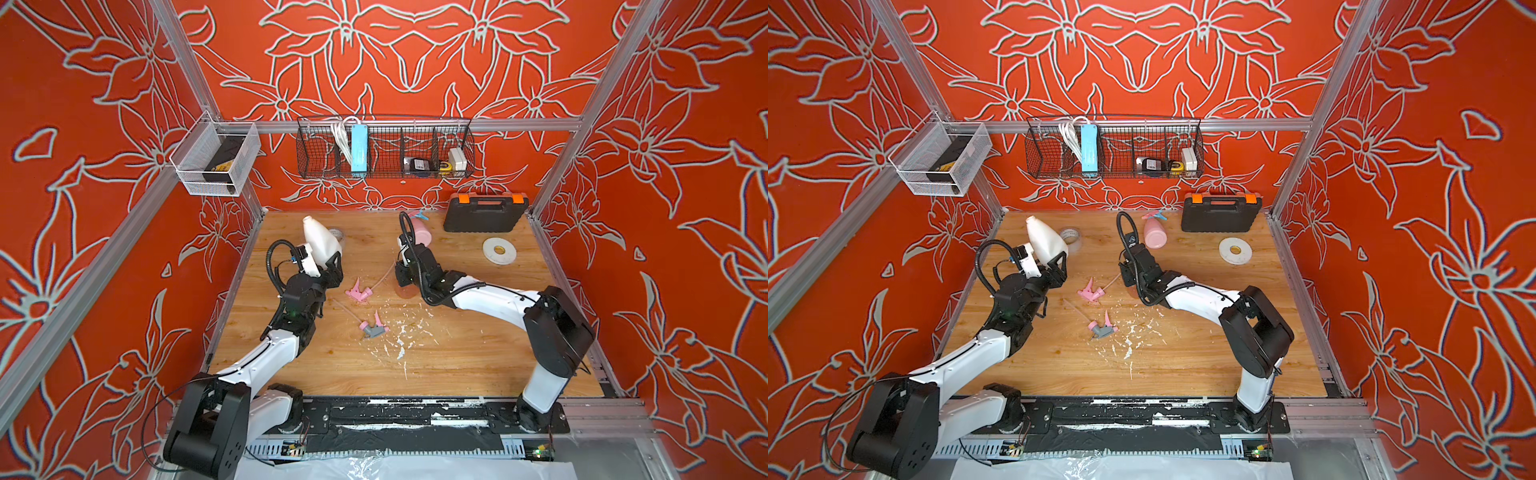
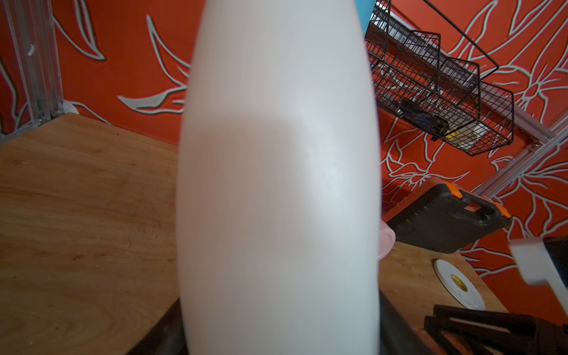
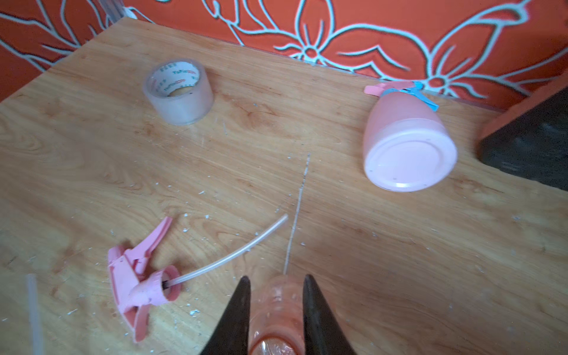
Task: Attach spray nozzles to spray bottles
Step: Move the spray bottle to the center of the board.
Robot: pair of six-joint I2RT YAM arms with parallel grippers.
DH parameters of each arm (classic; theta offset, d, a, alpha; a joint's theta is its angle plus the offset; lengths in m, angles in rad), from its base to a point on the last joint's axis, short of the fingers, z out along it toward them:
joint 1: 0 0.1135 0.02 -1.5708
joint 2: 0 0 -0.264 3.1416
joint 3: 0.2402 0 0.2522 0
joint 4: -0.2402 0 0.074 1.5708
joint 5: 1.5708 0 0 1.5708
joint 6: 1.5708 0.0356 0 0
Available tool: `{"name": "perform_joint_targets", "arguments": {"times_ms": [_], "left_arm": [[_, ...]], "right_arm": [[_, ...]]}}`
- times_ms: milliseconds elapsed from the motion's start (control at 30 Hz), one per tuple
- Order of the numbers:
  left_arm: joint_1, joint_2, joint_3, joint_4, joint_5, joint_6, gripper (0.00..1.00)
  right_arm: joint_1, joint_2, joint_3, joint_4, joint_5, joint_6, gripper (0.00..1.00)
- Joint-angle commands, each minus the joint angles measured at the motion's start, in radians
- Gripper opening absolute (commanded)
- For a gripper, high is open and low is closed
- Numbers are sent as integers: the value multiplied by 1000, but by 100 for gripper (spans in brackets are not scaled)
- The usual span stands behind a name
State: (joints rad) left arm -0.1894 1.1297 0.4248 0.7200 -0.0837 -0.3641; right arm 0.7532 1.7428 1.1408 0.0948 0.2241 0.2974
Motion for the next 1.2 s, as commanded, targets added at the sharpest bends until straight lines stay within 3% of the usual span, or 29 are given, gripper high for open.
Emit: {"name": "perform_joint_targets", "arguments": {"times_ms": [0,200,400,500,600,733,867,967,1167], "left_arm": [[-2,5,8,41,12,-2,55],[-2,7,7,45,13,-1,56],[-3,15,15,40,25,-15,56],[-3,11,19,30,26,-15,55],[-4,4,16,30,22,-14,55],[-4,1,17,26,18,-17,55],[-3,-9,42,-39,-30,-12,56],[14,-19,88,-127,-99,-25,56],[58,-44,117,-180,-90,-26,56]], "right_arm": [[-66,-57,-56,-7,26,-1,22],[-163,-120,-143,12,-10,16,22],[-172,-134,-156,4,-20,25,28],[-173,-140,-159,-4,-20,30,34],[-173,-156,-160,-12,-16,31,49],[-172,-190,-134,-56,-8,14,62],[-158,-250,-55,-164,-23,-11,67],[-115,-233,40,-225,-105,-21,65],[-62,23,278,-305,-407,6,55]]}}
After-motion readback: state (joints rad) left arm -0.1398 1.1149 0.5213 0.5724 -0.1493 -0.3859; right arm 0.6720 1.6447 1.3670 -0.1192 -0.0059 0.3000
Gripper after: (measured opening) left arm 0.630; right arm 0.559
